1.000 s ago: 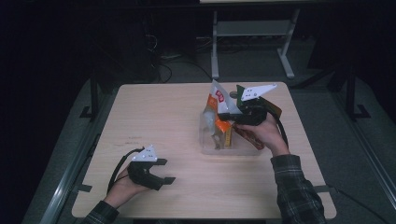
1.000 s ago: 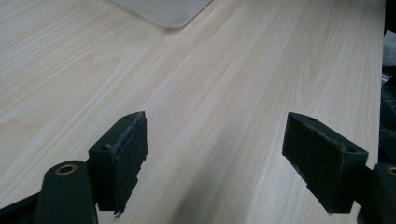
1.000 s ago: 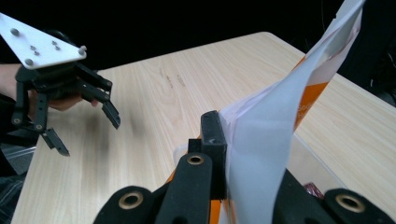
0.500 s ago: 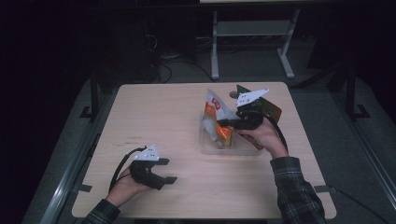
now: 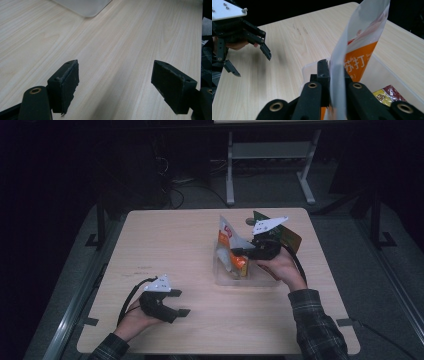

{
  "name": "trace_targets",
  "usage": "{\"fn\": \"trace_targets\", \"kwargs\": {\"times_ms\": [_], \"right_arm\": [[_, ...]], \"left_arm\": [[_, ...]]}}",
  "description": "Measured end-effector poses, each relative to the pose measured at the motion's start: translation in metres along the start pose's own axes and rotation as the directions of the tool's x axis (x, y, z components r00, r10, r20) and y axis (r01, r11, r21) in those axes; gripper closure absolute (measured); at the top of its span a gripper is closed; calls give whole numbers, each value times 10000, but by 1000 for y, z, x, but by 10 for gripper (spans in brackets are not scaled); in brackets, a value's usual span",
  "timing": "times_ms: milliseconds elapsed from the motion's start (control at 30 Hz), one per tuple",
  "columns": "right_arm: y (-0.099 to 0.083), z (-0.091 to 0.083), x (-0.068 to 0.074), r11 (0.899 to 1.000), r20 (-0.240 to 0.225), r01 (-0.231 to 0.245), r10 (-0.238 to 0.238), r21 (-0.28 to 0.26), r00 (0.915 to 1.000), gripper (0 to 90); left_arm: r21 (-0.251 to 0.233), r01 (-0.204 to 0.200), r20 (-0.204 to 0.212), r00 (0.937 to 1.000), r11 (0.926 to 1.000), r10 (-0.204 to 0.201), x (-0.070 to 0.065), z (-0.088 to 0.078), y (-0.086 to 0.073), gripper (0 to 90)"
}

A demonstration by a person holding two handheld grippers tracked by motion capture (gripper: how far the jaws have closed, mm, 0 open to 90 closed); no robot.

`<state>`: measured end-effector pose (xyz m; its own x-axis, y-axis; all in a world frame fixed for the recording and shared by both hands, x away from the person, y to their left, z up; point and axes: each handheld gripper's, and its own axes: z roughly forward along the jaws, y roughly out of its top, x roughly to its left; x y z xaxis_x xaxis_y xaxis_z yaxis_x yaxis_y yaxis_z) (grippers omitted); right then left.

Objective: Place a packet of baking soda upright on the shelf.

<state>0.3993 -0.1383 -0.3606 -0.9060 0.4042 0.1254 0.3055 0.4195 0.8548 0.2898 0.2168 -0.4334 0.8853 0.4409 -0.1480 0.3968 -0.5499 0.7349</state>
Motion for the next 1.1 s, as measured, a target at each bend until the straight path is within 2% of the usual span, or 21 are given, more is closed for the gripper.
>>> {"fn": "trace_targets", "kwargs": {"times_ms": [267,600,833,1100], "right_arm": [[1,-8,4,9991,395,65,-49,-416,9992,702],[0,-12,5,9974,966,-303,366,-654,9946,416],[-1,-14,9,9979,1346,-230,310,-605,9904,334],[-4,-16,12,9983,1390,-224,296,-536,9898,304]], "left_arm": [[-124,132,63,9999,9998,-131,3,2,1,219],[-180,218,114,9997,9996,-216,5,3,1,219],[-205,98,161,9998,9997,-95,3,2,1,219],[-234,100,138,9999,9997,-97,3,0,0,219]]}}
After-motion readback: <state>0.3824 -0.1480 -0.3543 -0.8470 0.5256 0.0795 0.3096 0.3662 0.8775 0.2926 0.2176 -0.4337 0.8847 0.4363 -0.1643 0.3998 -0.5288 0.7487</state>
